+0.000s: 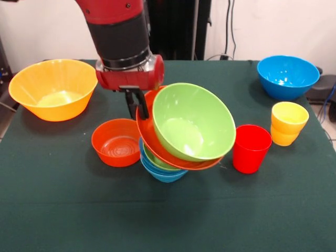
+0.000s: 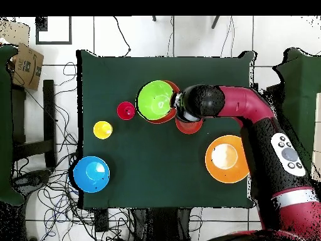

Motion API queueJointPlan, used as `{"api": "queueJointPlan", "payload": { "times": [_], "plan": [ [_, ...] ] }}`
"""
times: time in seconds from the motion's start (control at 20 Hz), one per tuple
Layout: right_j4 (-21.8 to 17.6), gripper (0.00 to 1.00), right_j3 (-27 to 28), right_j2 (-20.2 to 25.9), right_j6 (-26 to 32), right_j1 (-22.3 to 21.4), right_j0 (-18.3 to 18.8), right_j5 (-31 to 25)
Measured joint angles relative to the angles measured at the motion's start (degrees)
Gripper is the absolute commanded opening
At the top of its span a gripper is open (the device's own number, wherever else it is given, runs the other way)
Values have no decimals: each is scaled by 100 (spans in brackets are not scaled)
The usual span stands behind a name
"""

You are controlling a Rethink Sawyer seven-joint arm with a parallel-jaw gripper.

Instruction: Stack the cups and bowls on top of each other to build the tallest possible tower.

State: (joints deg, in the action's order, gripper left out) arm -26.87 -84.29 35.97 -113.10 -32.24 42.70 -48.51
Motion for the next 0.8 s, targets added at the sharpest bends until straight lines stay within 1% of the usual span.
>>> {"api": "queueJointPlan", "payload": {
  "times": [0.2,0.8],
  "plan": [
    [-19,0,81,15,0,111,-59,-1],
    [-67,0,81,29,0,125,-39,0]
  ]
}}
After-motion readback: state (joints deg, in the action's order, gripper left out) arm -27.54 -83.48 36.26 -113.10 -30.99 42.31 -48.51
